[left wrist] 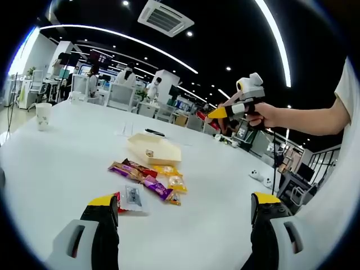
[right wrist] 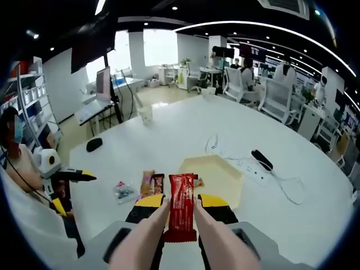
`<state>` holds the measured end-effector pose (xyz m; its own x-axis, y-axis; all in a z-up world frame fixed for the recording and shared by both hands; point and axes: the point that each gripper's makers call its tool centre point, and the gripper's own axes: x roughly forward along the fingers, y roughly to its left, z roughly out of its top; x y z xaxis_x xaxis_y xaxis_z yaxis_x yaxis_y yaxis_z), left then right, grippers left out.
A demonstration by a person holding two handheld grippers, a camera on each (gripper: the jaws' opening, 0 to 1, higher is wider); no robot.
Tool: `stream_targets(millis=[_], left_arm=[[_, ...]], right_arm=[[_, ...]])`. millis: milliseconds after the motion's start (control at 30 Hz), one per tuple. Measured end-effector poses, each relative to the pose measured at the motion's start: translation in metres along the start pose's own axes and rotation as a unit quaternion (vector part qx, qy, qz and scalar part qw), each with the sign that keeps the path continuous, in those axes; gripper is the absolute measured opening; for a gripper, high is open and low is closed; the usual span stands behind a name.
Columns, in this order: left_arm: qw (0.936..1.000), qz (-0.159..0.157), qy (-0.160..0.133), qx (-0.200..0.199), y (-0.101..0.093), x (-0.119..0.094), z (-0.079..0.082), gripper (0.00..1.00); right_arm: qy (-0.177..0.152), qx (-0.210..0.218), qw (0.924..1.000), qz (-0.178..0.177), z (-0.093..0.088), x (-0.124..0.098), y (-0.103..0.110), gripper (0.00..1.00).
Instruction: Place the target food into the container with the food tongs after gripping and lifting it, then release it inside without dropping or visibly crushing the food.
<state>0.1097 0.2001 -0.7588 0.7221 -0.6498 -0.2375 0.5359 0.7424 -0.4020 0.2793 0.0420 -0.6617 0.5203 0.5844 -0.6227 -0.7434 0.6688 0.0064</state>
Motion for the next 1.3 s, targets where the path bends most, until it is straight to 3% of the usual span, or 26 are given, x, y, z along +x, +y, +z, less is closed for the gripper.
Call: stream_targets(millis=[300, 600, 833, 1300], left_arm=[[1.0, -0.003, 0.0, 0.001, -0.002, 0.001, 0.001, 0.99], [0.9999, -0.005, -0.01, 0.001, -0.008, 0.009, 0.011, 0.99], [0.9999, -0.012, -0.005, 0.001, -0.013, 0.013, 0.009, 0.99], [0.9999, -0.007, 0.005, 0.008, -0.002, 0.011, 0.013, 0.99]], right_arm=[[-0.002, -0.005, 0.9999, -0.01, 0.01, -0.005, -0.009, 0.21], [-0.001, -0.011, 0.9998, -0.017, 0.02, -0.007, -0.022, 0.21], [-0.007, -0.011, 0.9997, -0.02, 0.032, -0.005, -0.027, 0.21], [-0.014, 0.005, 0.9996, -0.022, 0.034, 0.006, -0.038, 0.21]])
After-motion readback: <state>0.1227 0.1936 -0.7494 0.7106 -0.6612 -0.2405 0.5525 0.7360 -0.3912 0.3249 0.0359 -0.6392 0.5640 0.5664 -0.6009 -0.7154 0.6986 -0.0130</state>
